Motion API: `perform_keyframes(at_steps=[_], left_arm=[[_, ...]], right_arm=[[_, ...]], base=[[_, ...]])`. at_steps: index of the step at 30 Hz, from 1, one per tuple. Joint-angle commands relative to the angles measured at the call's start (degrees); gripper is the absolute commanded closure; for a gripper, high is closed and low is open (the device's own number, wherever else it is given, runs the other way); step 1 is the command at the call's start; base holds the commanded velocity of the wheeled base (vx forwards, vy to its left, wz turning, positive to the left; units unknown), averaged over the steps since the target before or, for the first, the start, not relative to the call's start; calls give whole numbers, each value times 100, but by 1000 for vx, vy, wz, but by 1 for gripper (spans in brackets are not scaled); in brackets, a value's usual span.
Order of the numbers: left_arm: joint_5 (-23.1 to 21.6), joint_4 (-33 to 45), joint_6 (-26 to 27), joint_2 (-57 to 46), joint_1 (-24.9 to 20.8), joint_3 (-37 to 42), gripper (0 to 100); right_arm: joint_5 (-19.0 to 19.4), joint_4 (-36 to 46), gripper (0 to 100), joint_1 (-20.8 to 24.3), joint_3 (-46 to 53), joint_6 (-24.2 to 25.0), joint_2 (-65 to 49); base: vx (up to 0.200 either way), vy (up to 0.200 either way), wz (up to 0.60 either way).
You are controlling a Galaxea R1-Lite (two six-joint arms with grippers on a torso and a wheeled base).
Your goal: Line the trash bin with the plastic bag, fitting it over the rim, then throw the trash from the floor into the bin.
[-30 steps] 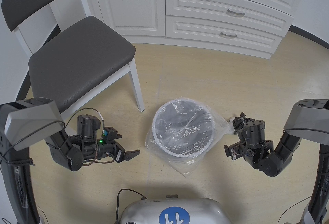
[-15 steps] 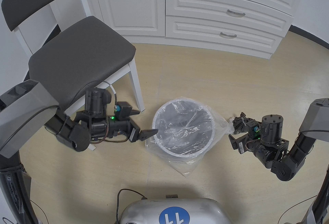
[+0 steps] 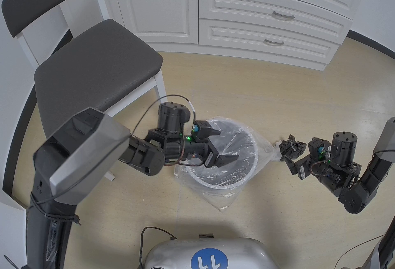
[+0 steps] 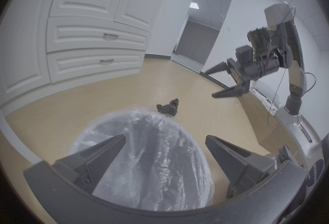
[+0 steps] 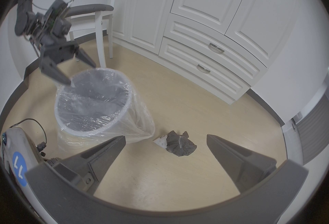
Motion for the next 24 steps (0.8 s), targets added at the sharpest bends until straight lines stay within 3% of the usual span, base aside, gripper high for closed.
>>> perform_keyframes(at_steps=[1, 10, 23, 24], left_arm=[[-16, -3, 1, 724, -178, -265, 0], [-25, 76, 1, 1146, -152, -819, 0], [-51, -12, 27, 1163, -178, -661, 0], [-60, -12, 27, 1163, -178, -652, 100]], right_arm=[[47, -6, 0, -80, 72, -41, -136], [108, -6, 0, -89, 89, -155, -66], [144, -6, 0, -89, 98, -164, -57], [144, -6, 0, -89, 98, -164, -57]], base=[[0, 0, 0], [0, 0, 0], [0, 0, 0], [0, 0, 0]])
